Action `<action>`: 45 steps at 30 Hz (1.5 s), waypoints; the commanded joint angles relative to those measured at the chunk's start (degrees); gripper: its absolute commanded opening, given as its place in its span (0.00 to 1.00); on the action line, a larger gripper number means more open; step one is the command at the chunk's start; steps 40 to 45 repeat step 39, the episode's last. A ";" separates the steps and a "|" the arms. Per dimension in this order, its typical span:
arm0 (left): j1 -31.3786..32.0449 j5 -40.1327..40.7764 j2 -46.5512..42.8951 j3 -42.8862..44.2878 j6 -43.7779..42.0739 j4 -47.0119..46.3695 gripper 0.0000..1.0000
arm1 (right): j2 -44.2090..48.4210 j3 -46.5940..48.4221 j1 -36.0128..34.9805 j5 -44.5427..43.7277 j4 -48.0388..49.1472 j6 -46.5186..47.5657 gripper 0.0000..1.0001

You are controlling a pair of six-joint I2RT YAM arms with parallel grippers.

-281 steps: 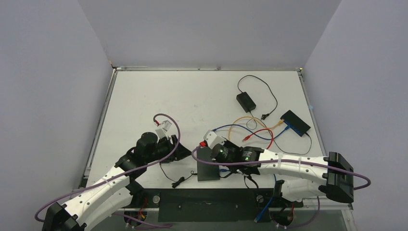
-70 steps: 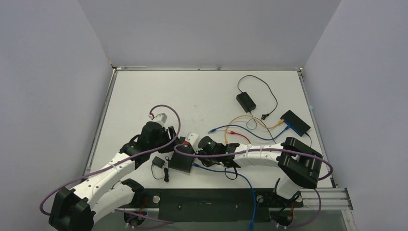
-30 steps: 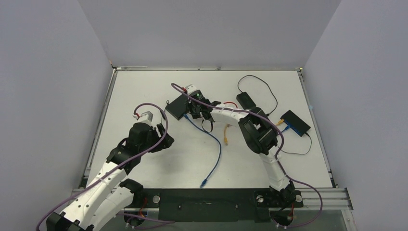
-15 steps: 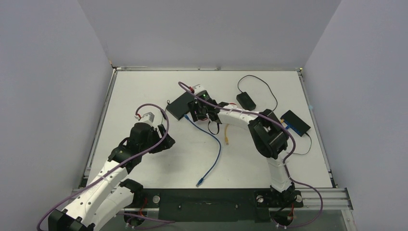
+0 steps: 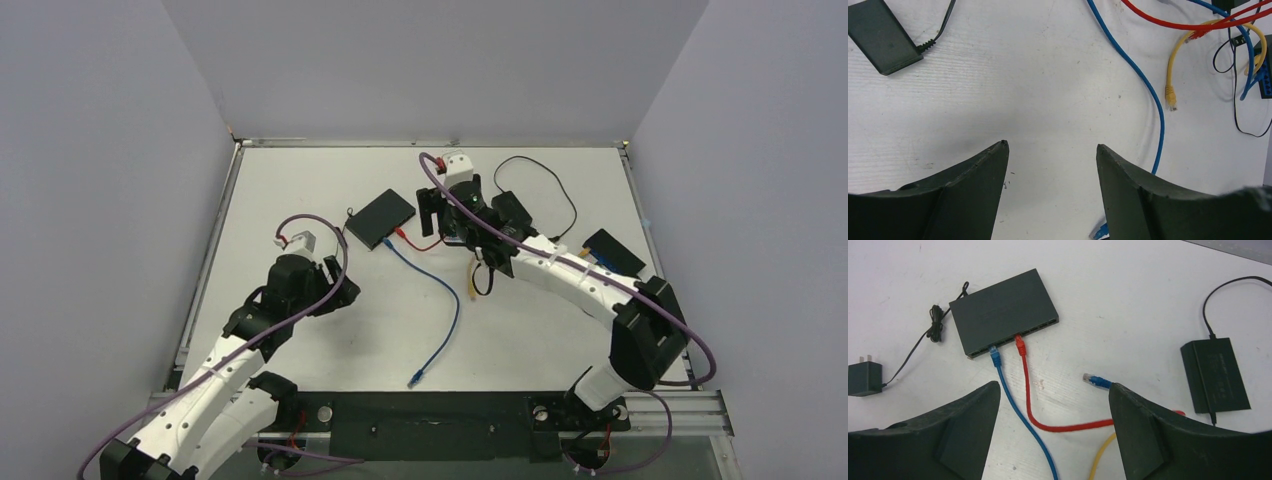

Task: Insert the plug into the switch port
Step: Move the switch port to the center of the board, then reset both arms

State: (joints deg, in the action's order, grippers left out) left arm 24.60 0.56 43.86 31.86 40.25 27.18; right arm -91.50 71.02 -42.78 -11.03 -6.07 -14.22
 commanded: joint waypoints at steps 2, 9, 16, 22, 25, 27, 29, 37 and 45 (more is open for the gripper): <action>-0.43 6.63 -2.89 2.14 0.71 -2.39 0.63 | 10.48 -5.69 -3.94 -9.48 0.74 0.21 0.76; -0.43 7.08 -5.40 3.53 -1.52 -0.43 0.63 | 19.96 -11.19 -10.15 -22.64 -3.16 -1.96 0.76; -0.43 3.05 -4.82 5.39 -3.81 0.28 0.63 | 29.54 -18.20 -11.49 -30.53 -8.25 -7.28 0.77; -0.41 -0.24 -2.71 6.41 -5.11 -0.29 0.63 | 36.90 -24.53 -11.55 -37.64 -11.39 -11.37 0.80; -0.43 -3.01 -1.45 6.82 -6.24 -0.84 0.63 | 41.26 -27.58 -11.52 -38.89 -12.93 -12.30 0.82; -0.43 -3.74 -0.69 7.02 -6.87 -1.18 0.63 | 43.66 -29.21 -11.49 -39.16 -14.36 -13.35 0.82; -0.43 -3.88 -0.14 7.06 -7.32 -1.55 0.63 | 45.85 -30.64 -11.49 -39.04 -15.85 -14.20 0.82; -0.51 -4.55 -0.39 7.09 -7.80 -2.15 0.63 | 51.20 -32.97 -11.44 -35.87 -17.93 -14.12 0.81; -0.51 -4.53 -0.98 7.20 -7.82 -1.89 0.63 | 51.35 -33.12 -11.39 -36.11 -17.56 -14.33 0.82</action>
